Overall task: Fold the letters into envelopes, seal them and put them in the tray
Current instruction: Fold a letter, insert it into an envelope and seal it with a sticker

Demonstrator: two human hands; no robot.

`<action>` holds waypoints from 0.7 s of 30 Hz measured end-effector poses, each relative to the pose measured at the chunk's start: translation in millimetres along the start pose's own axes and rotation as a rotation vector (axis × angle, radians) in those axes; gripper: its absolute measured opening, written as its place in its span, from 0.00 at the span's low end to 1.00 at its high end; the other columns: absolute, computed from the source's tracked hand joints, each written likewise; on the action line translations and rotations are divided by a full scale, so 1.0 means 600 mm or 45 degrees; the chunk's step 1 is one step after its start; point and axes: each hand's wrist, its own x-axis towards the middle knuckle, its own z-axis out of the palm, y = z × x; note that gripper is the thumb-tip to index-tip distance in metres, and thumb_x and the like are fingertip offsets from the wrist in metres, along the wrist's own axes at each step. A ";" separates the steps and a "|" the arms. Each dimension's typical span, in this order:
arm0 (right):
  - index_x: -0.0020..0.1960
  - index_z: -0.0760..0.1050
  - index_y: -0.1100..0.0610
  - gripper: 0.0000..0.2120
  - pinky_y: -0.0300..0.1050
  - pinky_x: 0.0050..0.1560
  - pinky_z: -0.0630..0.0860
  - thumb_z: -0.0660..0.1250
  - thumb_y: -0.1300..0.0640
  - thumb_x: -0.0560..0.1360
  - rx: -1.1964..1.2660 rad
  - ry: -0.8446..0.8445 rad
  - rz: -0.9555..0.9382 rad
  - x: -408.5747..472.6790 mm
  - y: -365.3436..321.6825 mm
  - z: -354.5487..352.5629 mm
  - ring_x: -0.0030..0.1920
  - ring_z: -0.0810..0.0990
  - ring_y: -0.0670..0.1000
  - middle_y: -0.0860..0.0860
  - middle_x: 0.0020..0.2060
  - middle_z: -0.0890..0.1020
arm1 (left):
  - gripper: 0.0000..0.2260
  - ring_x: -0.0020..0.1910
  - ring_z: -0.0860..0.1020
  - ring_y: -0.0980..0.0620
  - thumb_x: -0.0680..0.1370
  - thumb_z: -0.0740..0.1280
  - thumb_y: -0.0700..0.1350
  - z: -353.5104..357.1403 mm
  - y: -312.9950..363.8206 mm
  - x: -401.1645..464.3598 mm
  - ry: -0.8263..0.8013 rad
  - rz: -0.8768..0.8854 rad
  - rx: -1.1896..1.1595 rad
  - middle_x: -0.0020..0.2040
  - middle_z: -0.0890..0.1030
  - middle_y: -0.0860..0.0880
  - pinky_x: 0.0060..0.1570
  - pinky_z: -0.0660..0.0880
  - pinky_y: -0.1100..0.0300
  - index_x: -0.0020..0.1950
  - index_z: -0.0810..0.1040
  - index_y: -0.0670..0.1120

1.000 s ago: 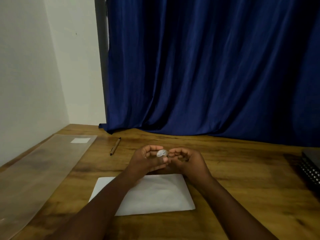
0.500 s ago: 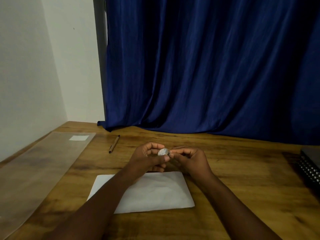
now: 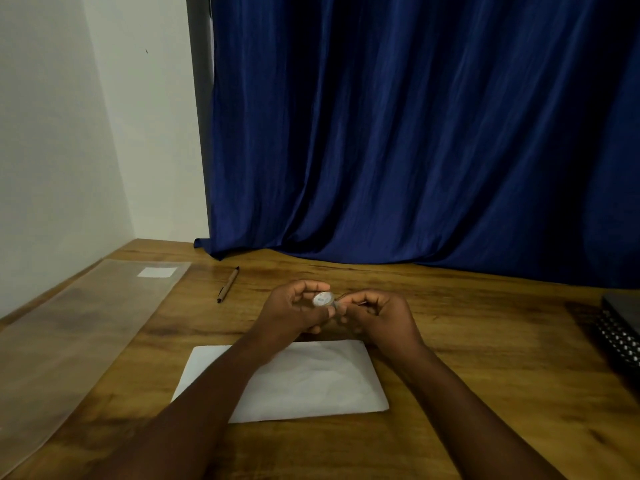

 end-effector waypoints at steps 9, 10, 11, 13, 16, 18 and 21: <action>0.49 0.86 0.57 0.04 0.47 0.41 0.80 0.71 0.61 0.78 0.006 -0.002 0.051 0.001 -0.003 -0.003 0.42 0.87 0.52 0.53 0.40 0.88 | 0.20 0.39 0.83 0.56 0.76 0.73 0.33 -0.002 -0.006 0.007 0.021 -0.016 0.012 0.54 0.86 0.44 0.39 0.80 0.59 0.66 0.77 0.44; 0.48 0.85 0.57 0.04 0.46 0.40 0.80 0.71 0.61 0.78 0.008 -0.003 0.056 0.001 -0.003 -0.002 0.43 0.87 0.52 0.53 0.40 0.88 | 0.20 0.38 0.82 0.57 0.76 0.72 0.32 -0.002 -0.006 0.006 0.024 -0.014 0.041 0.54 0.85 0.44 0.39 0.79 0.60 0.66 0.77 0.44; 0.48 0.85 0.57 0.04 0.45 0.40 0.80 0.71 0.61 0.78 0.005 -0.006 0.059 0.001 -0.004 -0.002 0.43 0.87 0.53 0.53 0.40 0.88 | 0.20 0.37 0.82 0.58 0.76 0.71 0.31 -0.002 -0.005 0.006 0.023 -0.010 0.067 0.54 0.85 0.44 0.38 0.79 0.62 0.66 0.77 0.44; 0.48 0.85 0.57 0.04 0.46 0.40 0.80 0.71 0.61 0.78 0.007 -0.011 0.066 0.001 -0.005 0.000 0.44 0.88 0.53 0.52 0.40 0.88 | 0.20 0.36 0.81 0.60 0.77 0.69 0.30 -0.005 -0.004 0.005 0.017 0.000 0.120 0.53 0.85 0.45 0.38 0.78 0.63 0.67 0.77 0.43; 0.48 0.85 0.57 0.04 0.47 0.40 0.80 0.71 0.62 0.78 0.005 -0.010 0.080 0.001 -0.006 0.001 0.44 0.88 0.52 0.52 0.40 0.88 | 0.21 0.35 0.80 0.62 0.77 0.69 0.30 -0.008 -0.004 0.005 0.014 0.014 0.190 0.49 0.84 0.48 0.37 0.77 0.66 0.68 0.76 0.43; 0.48 0.85 0.57 0.04 0.47 0.40 0.80 0.71 0.62 0.79 -0.003 -0.009 0.076 0.002 -0.007 0.000 0.44 0.88 0.52 0.52 0.41 0.88 | 0.21 0.34 0.80 0.64 0.77 0.69 0.30 -0.009 -0.003 0.005 0.031 0.024 0.221 0.45 0.82 0.51 0.35 0.75 0.68 0.69 0.76 0.42; 0.49 0.85 0.57 0.04 0.47 0.40 0.80 0.70 0.62 0.79 0.000 -0.006 0.076 0.003 -0.007 -0.001 0.44 0.88 0.53 0.52 0.41 0.88 | 0.20 0.33 0.79 0.65 0.77 0.68 0.29 -0.008 0.001 0.003 0.046 0.043 0.265 0.42 0.80 0.53 0.34 0.74 0.70 0.69 0.76 0.41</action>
